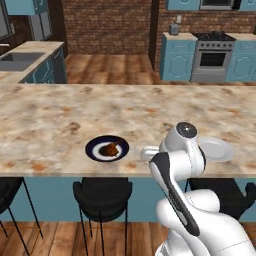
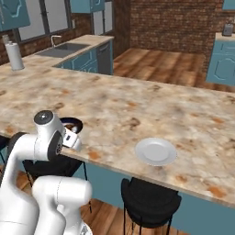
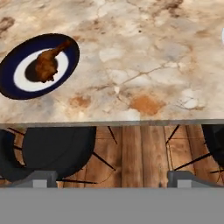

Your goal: Take the chicken drumsticks from the pan and place one on each plate on the dining counter.

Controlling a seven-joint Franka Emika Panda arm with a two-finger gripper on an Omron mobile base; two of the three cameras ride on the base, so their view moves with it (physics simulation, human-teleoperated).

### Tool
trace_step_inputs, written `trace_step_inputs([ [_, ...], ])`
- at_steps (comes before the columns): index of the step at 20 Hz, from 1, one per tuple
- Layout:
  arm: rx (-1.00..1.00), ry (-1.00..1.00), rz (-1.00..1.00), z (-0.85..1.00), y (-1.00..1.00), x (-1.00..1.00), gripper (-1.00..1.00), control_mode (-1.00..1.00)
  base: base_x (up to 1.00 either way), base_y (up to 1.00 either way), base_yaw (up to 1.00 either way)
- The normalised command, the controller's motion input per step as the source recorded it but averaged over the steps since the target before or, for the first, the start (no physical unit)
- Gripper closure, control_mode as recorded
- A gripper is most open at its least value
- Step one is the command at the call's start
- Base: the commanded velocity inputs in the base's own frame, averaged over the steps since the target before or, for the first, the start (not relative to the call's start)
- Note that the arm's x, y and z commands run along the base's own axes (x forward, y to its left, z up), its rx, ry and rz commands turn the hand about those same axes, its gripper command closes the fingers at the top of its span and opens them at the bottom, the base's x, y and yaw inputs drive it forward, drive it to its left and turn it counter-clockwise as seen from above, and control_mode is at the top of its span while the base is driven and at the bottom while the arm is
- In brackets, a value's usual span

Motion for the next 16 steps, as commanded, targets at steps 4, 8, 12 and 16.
trace_step_inputs([
  [4,0.00,0.00,0.00,0.00,0.00,0.00,-1.00,1.00,-1.00,-0.56,-0.28],
  [8,0.00,0.00,0.00,0.00,0.00,0.00,-1.00,1.00,-0.54,-0.85,-0.30],
  [12,0.00,0.00,0.00,0.00,0.00,0.00,-1.00,1.00,0.00,-1.00,-0.23],
  [16,0.00,0.00,0.00,0.00,0.00,0.00,-1.00,1.00,0.00,-1.00,-0.28],
])
